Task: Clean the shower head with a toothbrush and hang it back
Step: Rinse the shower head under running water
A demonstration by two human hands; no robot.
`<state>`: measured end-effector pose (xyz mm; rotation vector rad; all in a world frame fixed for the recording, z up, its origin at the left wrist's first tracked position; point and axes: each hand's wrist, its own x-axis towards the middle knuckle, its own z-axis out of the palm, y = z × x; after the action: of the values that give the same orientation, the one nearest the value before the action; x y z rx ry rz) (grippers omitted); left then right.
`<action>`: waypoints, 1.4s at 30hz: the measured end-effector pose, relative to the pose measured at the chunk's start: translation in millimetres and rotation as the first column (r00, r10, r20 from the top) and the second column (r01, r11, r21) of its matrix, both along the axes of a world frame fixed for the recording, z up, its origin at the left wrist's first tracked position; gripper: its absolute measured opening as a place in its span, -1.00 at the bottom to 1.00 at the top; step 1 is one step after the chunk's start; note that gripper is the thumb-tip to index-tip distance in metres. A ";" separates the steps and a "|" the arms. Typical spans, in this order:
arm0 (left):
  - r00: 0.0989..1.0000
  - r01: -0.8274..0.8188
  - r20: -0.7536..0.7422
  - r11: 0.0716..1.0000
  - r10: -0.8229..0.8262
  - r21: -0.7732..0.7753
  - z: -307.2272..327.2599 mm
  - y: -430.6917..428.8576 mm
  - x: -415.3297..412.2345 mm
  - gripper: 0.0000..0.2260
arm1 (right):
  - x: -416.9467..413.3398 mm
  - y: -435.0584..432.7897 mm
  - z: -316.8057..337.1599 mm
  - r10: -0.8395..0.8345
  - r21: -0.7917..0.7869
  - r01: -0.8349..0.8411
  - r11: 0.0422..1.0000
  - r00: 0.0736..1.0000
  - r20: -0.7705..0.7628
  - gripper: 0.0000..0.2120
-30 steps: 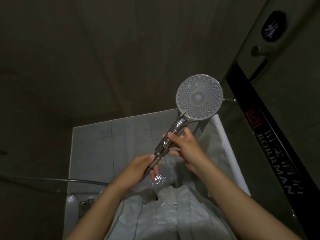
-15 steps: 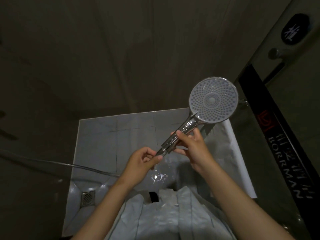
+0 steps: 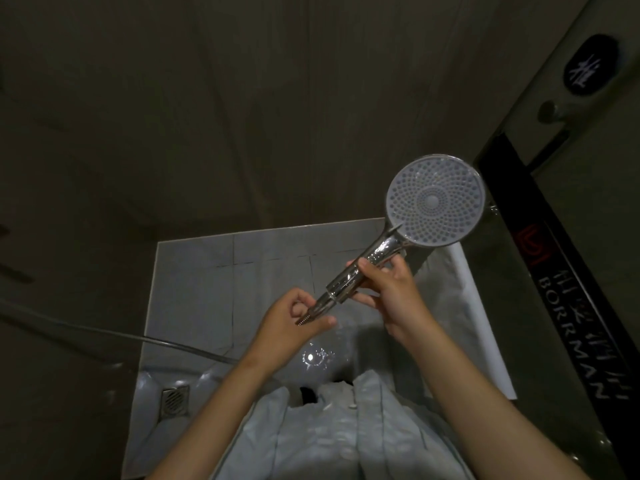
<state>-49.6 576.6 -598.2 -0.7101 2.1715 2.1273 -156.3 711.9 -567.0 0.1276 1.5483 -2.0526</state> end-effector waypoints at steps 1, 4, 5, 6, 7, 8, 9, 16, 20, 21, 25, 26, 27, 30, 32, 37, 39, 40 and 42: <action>1.000 -0.010 -0.004 1.000 0.010 -0.007 0.7 -0.4 -0.3 -0.77 | 0.1 -0.5 0.5 0.000 0.008 0.000 1.000 1.000 0.002 -0.87; 1.000 -0.014 0.001 1.000 0.014 0.022 3.9 -2.8 -1.5 -0.80 | 0.3 -2.3 2.1 -0.002 0.031 0.002 1.000 1.000 0.013 -0.86; 1.000 0.003 0.003 1.000 -0.003 0.025 3.9 -4.3 -1.4 -0.81 | 0.2 -2.8 2.7 -0.003 0.033 0.002 0.999 1.000 0.016 -0.85; 1.000 0.019 0.005 0.999 -0.019 0.035 3.7 -5.7 -1.4 -0.82 | -0.1 -3.4 3.6 0.000 0.035 0.000 0.999 1.000 0.015 -0.85; 1.000 0.028 0.008 0.998 -0.028 0.051 3.8 -6.8 -1.5 -0.82 | -0.7 -4.1 4.3 0.003 0.039 -0.003 0.999 1.000 0.013 -0.84; 0.999 0.033 0.014 0.997 -0.034 0.063 3.7 -7.4 -1.9 -0.82 | -1.5 -4.9 5.3 0.007 0.042 -0.007 0.999 1.000 0.009 -0.84; 0.999 0.034 0.022 0.997 -0.036 0.070 3.3 -7.8 -2.3 -0.81 | -2.4 -5.8 5.8 0.011 0.045 -0.011 0.999 1.000 0.005 -0.84; 0.995 0.075 0.061 0.997 -0.077 0.032 6.9 -11.2 -6.2 -0.72 | -9.8 -12.5 6.6 0.023 0.029 -0.023 0.999 1.000 -0.003 -0.84; 0.998 0.035 0.044 0.999 -0.037 0.034 8.1 -9.7 -10.6 -0.76 | -14.1 -14.1 5.7 0.033 0.029 -0.033 0.999 0.999 0.007 -0.84; 0.999 0.037 0.038 0.999 -0.038 0.030 7.5 -10.7 -11.4 -0.83 | -14.9 -14.9 5.8 0.033 0.023 -0.033 0.999 0.999 0.005 -0.84; 0.999 0.023 0.028 0.999 -0.023 -0.024 4.1 -14.5 -12.6 -0.79 | -18.0 -17.4 7.5 0.017 -0.012 -0.017 1.000 1.000 0.001 -0.84; 1.000 0.003 0.014 1.000 -0.003 -0.030 2.1 -14.8 -13.0 -0.78 | -18.8 -17.5 7.5 0.018 -0.013 -0.018 1.000 1.000 0.004 -0.83; 1.000 -0.008 -0.002 1.000 0.008 -0.024 0.4 -14.6 -13.6 -0.77 | -19.7 -17.5 7.4 0.021 -0.014 -0.021 1.000 1.000 0.008 -0.82; 1.000 -0.017 -0.010 1.000 0.017 -0.010 -2.8 -12.6 -16.0 -0.76 | -22.2 -16.5 6.6 0.033 0.010 -0.034 0.999 0.999 0.013 -0.82; 1.000 -0.016 0.001 0.999 0.016 -0.043 -2.9 -11.2 -17.4 -0.76 | -23.8 -15.8 6.9 0.036 0.016 -0.036 0.999 0.999 0.007 -0.82; 0.998 0.062 0.035 0.991 -0.058 -0.118 -0.6 -12.0 -18.7 -0.76 | -26.0 -16.4 7.2 0.037 0.016 -0.038 0.999 0.999 0.014 -0.83; 0.998 0.044 0.041 0.996 -0.041 -0.079 -0.5 -12.8 -20.0 -0.71 | -27.0 -17.0 5.9 0.036 0.018 -0.036 0.999 0.999 0.015 -0.85; 0.999 0.030 0.045 0.998 -0.027 -0.057 -0.4 -12.6 -20.6 -0.69 | -27.4 -16.9 5.0 0.038 0.021 -0.038 0.999 0.999 0.015 -0.85; 0.999 0.009 0.047 1.000 -0.008 -0.020 0.0 -11.1 -21.3 -0.68 | -28.3 -16.6 3.2 0.044 0.028 -0.045 0.999 0.999 0.015 -0.86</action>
<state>-70.8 565.5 -598.2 -0.7430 2.1715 2.0661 -184.6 695.3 -563.8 0.1170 1.5581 -1.9921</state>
